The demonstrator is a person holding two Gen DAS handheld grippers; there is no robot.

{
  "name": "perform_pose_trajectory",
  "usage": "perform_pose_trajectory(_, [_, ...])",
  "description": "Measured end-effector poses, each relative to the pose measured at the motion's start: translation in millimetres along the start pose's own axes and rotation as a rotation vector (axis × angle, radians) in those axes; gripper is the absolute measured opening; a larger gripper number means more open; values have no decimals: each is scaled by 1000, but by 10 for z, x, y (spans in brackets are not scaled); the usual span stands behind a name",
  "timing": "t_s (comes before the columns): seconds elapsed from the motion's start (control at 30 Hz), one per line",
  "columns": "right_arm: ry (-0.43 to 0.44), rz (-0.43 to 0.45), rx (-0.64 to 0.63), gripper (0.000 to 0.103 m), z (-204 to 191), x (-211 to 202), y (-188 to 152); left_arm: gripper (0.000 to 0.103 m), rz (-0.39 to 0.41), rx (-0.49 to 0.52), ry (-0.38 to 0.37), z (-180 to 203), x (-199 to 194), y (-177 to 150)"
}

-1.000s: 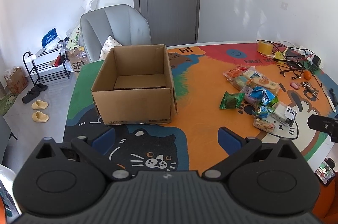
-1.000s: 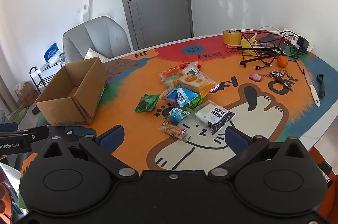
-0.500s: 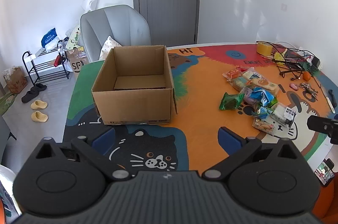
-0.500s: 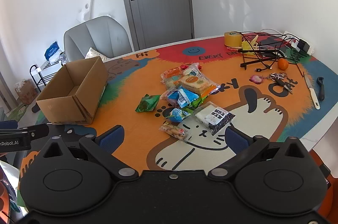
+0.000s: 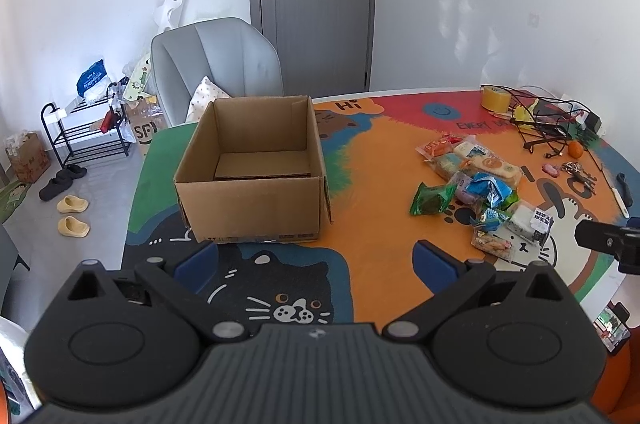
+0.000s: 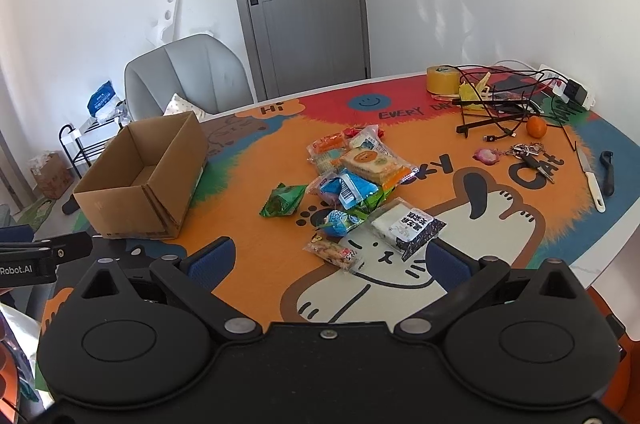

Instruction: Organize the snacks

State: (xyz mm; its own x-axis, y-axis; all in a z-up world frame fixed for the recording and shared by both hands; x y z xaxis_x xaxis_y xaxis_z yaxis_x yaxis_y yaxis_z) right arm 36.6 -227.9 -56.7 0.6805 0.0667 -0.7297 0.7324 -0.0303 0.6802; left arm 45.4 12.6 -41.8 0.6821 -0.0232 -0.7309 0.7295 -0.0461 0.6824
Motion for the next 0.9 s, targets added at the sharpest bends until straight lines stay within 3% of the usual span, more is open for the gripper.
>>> perform_pose_trajectory(0.5, [-13, -5, 5, 103, 62, 49, -16, 103, -28, 40, -23, 158, 93, -23])
perform_pose_trajectory(0.9, [-43, 20, 75, 103, 395, 210, 33, 103, -29, 81, -46, 473, 327, 1])
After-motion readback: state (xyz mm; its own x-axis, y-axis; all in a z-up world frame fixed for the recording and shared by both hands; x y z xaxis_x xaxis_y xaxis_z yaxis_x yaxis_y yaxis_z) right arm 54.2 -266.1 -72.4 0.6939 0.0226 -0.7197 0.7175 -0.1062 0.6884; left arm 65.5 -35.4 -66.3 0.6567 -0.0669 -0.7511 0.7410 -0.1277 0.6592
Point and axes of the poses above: each gripper's, at about its wrist camera, not at the fingertips, and x roughly the way its jaws point, z to its right, y to its top, the point moved 6 cm from there along x, roughly the way its jaws point, and after that the axes turned 9 degrees about -z, right-handed, at the moved point
